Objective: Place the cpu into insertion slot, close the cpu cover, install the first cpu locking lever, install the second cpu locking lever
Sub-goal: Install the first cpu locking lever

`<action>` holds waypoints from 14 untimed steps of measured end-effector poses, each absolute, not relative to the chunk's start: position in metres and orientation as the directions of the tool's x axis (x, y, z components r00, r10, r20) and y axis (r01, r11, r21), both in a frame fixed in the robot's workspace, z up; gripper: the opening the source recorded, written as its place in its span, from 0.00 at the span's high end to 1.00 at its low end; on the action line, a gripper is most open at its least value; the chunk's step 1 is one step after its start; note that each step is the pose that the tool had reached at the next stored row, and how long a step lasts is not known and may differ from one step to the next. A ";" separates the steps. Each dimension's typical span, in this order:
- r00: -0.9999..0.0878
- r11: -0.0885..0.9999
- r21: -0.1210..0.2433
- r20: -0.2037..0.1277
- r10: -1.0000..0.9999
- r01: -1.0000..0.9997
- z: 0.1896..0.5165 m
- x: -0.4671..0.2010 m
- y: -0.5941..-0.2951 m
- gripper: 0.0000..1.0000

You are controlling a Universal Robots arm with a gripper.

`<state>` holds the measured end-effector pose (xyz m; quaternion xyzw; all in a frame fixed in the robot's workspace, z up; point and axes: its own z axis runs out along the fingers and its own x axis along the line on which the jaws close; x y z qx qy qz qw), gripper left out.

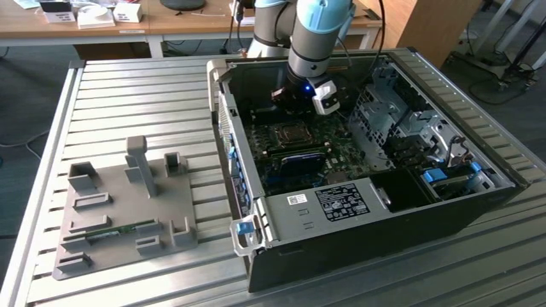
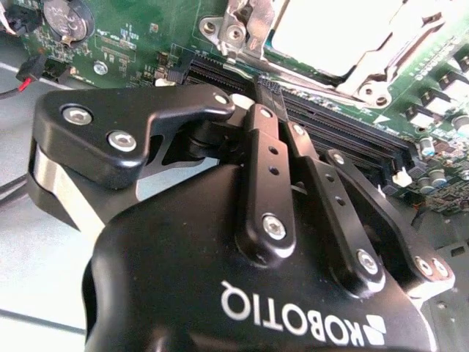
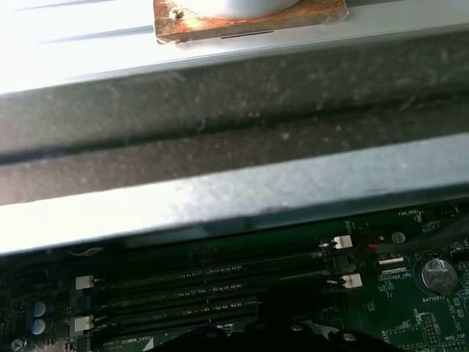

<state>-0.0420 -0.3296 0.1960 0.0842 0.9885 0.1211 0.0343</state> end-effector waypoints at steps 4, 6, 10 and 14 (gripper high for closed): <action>-0.983 0.956 0.246 -0.048 0.176 0.159 0.196 -0.043 -0.329 0.89; -0.983 0.956 0.246 -0.048 0.177 0.160 0.196 -0.043 -0.329 0.89; -0.983 0.956 0.246 -0.048 0.178 0.161 0.198 -0.044 -0.329 0.89; -0.982 0.956 0.246 -0.048 0.180 0.163 0.199 -0.045 -0.329 0.89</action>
